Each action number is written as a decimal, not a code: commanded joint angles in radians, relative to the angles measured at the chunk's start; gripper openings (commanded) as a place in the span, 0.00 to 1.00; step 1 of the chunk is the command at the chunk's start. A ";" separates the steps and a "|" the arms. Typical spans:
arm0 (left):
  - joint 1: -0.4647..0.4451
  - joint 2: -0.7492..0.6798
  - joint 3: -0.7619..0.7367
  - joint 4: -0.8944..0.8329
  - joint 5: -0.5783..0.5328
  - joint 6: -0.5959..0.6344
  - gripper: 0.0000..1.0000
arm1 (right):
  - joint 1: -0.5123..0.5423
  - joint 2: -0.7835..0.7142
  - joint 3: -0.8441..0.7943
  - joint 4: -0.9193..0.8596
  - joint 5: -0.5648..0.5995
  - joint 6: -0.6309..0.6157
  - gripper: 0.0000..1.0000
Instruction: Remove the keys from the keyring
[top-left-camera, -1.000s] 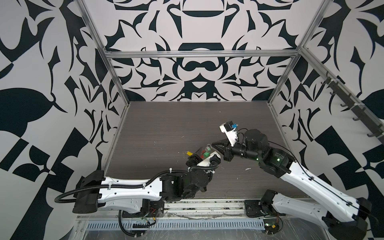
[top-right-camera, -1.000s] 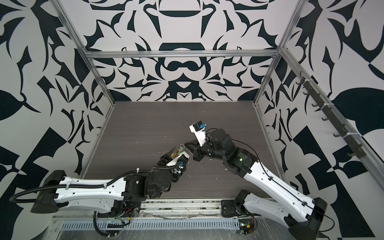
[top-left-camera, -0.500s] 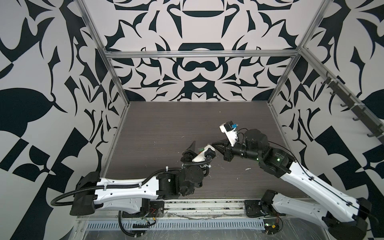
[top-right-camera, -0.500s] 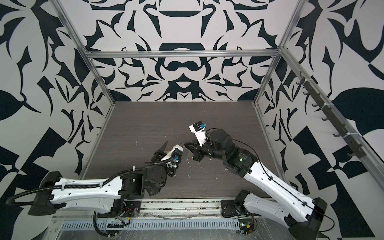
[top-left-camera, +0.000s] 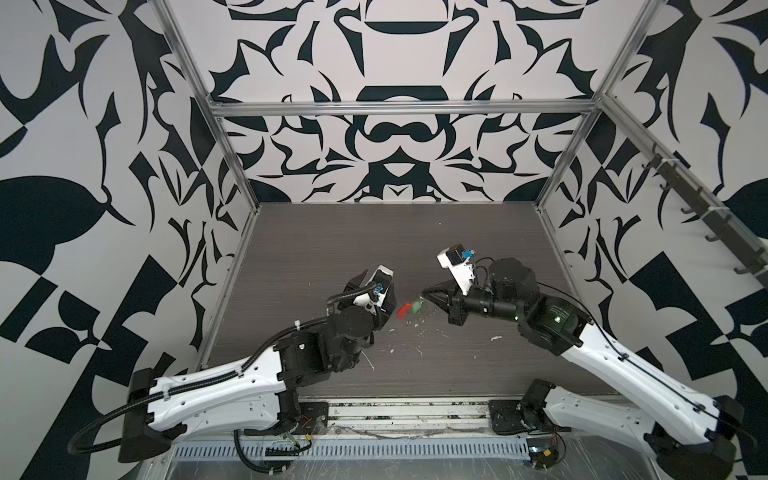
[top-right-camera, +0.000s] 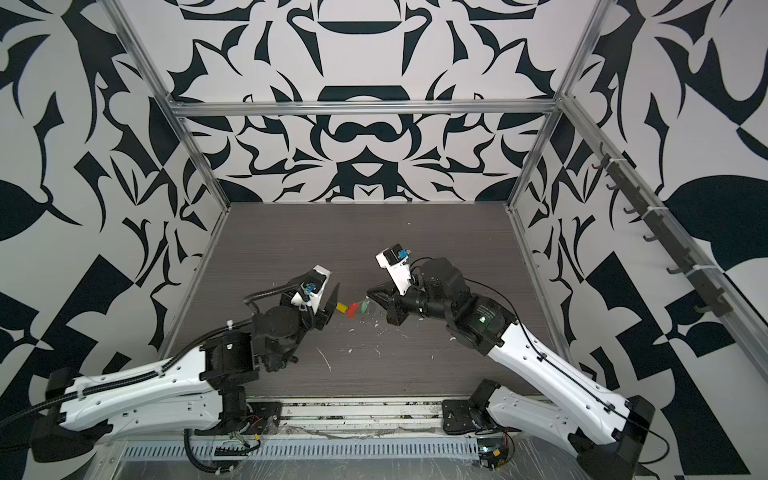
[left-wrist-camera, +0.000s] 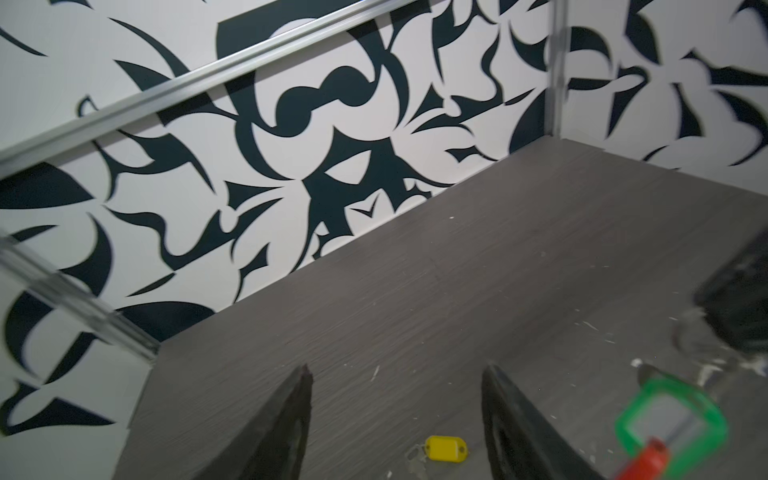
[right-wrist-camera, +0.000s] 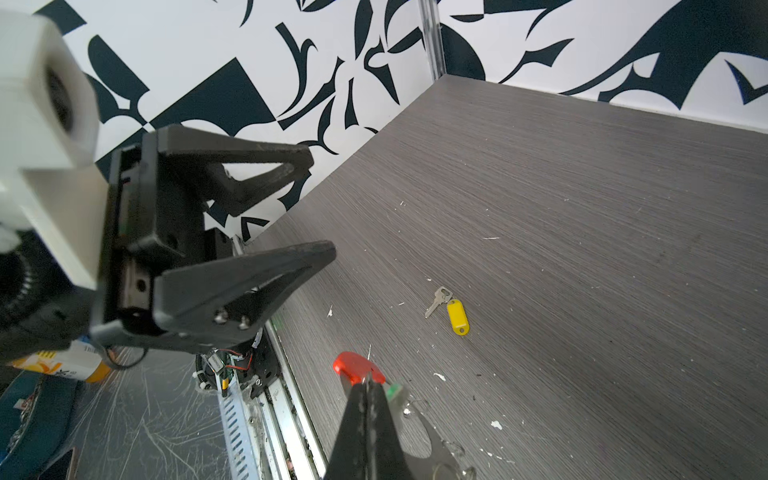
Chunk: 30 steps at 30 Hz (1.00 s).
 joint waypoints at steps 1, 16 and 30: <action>0.032 -0.097 0.018 -0.087 0.327 -0.109 0.70 | -0.004 -0.048 0.005 0.089 -0.130 -0.086 0.00; 0.043 -0.129 -0.003 -0.077 0.750 -0.143 0.71 | -0.019 -0.001 0.028 0.134 -0.401 -0.169 0.00; 0.044 -0.183 -0.023 -0.068 0.705 -0.155 0.45 | -0.029 0.002 0.063 0.073 -0.446 -0.207 0.00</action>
